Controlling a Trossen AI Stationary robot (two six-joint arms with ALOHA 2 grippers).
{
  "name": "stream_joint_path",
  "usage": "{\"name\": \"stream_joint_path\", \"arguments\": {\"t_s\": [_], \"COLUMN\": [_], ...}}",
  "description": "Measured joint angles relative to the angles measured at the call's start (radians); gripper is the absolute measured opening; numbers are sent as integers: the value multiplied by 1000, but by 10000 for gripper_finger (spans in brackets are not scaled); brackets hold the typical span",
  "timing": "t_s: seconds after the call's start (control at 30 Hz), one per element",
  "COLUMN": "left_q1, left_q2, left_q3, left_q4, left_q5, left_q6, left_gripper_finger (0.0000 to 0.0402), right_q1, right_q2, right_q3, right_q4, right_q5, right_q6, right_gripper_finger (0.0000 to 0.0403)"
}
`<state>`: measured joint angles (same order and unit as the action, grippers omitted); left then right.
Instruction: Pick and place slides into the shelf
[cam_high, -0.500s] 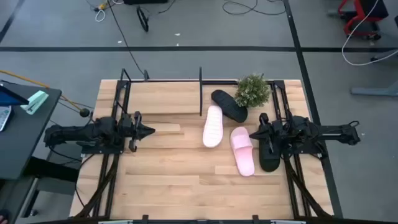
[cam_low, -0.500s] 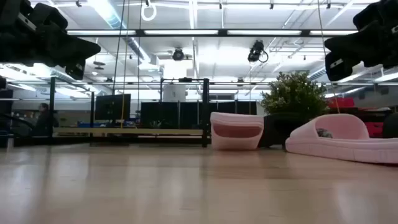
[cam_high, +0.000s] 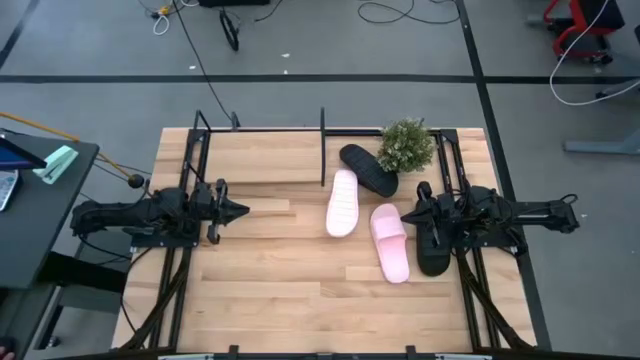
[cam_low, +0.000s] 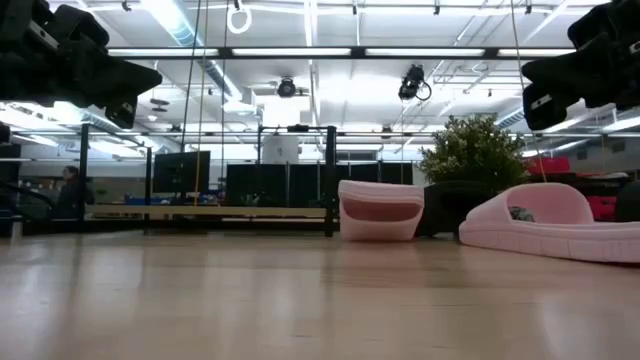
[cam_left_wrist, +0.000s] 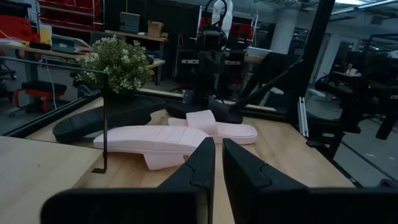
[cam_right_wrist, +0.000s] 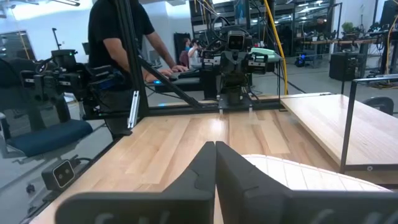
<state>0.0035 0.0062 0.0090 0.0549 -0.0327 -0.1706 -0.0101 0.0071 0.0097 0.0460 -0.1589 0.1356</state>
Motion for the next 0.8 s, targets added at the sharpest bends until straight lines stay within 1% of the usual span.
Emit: {"name": "stream_joint_path", "arguments": {"t_s": [0.43,0.8], "left_q1": [0,0], "left_q2": [0,0], "left_q3": [0,0], "left_q4": [0,0], "left_q5": [0,0], "left_q6": [-1,0], "left_gripper_finger": [25,39], "right_q1": [0,0], "right_q2": [0,0], "right_q3": [0,0], "right_q4": [0,0], "right_q5": [0,0], "right_q6": [0,0], "right_gripper_finger": [10,10]}}
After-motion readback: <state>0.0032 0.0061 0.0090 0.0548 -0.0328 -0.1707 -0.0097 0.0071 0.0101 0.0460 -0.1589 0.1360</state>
